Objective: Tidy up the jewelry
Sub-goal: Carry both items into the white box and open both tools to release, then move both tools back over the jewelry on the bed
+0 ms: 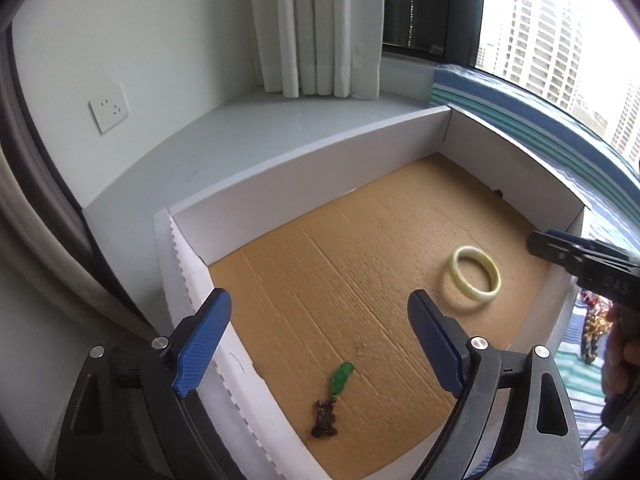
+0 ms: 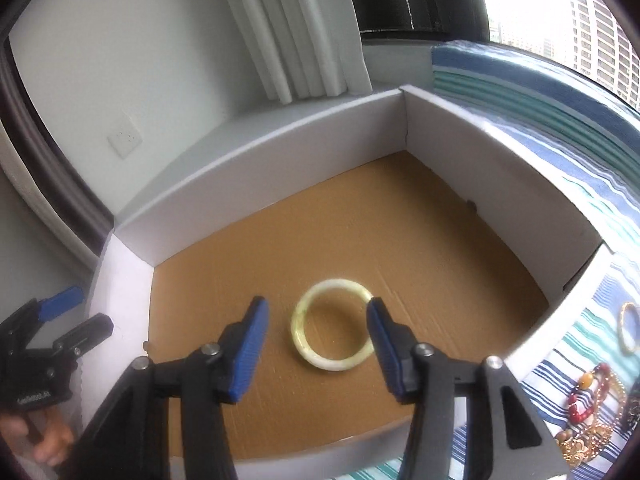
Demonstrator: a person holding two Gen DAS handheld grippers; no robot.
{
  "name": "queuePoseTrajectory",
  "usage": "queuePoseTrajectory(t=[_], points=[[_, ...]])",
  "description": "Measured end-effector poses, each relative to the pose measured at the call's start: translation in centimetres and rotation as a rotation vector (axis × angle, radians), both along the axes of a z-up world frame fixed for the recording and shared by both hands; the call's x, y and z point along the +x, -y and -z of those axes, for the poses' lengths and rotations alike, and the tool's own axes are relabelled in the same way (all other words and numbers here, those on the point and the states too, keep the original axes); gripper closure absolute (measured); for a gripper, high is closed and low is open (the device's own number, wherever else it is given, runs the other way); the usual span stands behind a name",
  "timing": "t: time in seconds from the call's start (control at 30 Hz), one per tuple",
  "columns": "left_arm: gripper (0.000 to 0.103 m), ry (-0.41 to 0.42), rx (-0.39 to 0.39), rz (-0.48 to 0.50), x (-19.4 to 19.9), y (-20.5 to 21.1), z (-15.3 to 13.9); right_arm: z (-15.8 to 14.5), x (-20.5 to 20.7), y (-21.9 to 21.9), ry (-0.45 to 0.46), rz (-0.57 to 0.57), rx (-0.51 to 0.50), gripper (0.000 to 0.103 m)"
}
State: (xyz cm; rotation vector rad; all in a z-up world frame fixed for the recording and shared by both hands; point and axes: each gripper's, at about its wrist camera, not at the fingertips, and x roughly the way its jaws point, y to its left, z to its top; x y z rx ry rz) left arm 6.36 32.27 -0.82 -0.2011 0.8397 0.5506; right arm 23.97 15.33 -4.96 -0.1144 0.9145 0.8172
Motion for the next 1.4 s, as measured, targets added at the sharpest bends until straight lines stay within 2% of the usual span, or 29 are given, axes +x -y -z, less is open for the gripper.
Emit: queuePoseTrajectory(t=[0.2, 0.37, 0.47, 0.53, 0.6, 0.67, 0.87, 1.03, 1.17, 1.33, 1.37, 1.4], points=[[0.012, -0.041, 0.001, -0.003, 0.4, 0.0, 2.0, -1.7, -3.4, 5.0, 0.060, -0.005, 0.051, 0.050], [0.013, -0.069, 0.017, 0.010, 0.9, 0.7, 2.2, -2.4, -7.8, 10.9, 0.143, 0.001, 0.010, 0.050], [0.013, -0.118, 0.010, 0.052, 1.4, 1.5, 2.9, -2.3, -10.6, 14.9, 0.187, 0.027, -0.029, 0.049], [0.013, -0.142, 0.024, 0.081, 1.7, 2.5, 3.1, -2.1, -12.4, 17.6, 0.204, 0.063, -0.045, 0.049], [0.013, -0.148, 0.086, 0.087, 1.7, 3.4, 3.0, -1.7, -14.1, 20.4, 0.210, 0.104, -0.054, 0.048], [0.013, -0.151, 0.111, 0.090, 1.7, 3.9, 2.9, -1.1, -15.4, 23.0, 0.215, 0.152, -0.079, 0.048], [0.013, -0.149, 0.061, 0.097, 1.1, 3.9, 2.9, 0.8, -18.3, 29.4, 0.213, 0.295, -0.174, 0.048], [0.013, -0.154, 0.049, 0.118, 0.2, 5.1, 2.8, 1.5, -19.9, 34.1, 0.192, 0.426, -0.192, 0.048], [0.013, -0.126, 0.021, 0.118, -0.7, 5.6, 2.3, 1.8, -20.6, 35.7, 0.205, 0.487, -0.186, 0.048], [0.012, 0.044, 0.074, 0.011, -3.4, 6.4, -0.8, 2.7, -19.9, 36.2, 0.169, 0.503, -0.179, 0.048], [0.010, 0.082, 0.079, 0.014, -4.0, 7.0, -1.6, 2.7, -20.0, 36.3, 0.169, 0.504, -0.183, 0.047], [0.006, 0.119, 0.082, 0.030, -4.5, 7.8, -2.4, 2.8, -19.9, 36.4, 0.168, 0.506, -0.187, 0.036]])
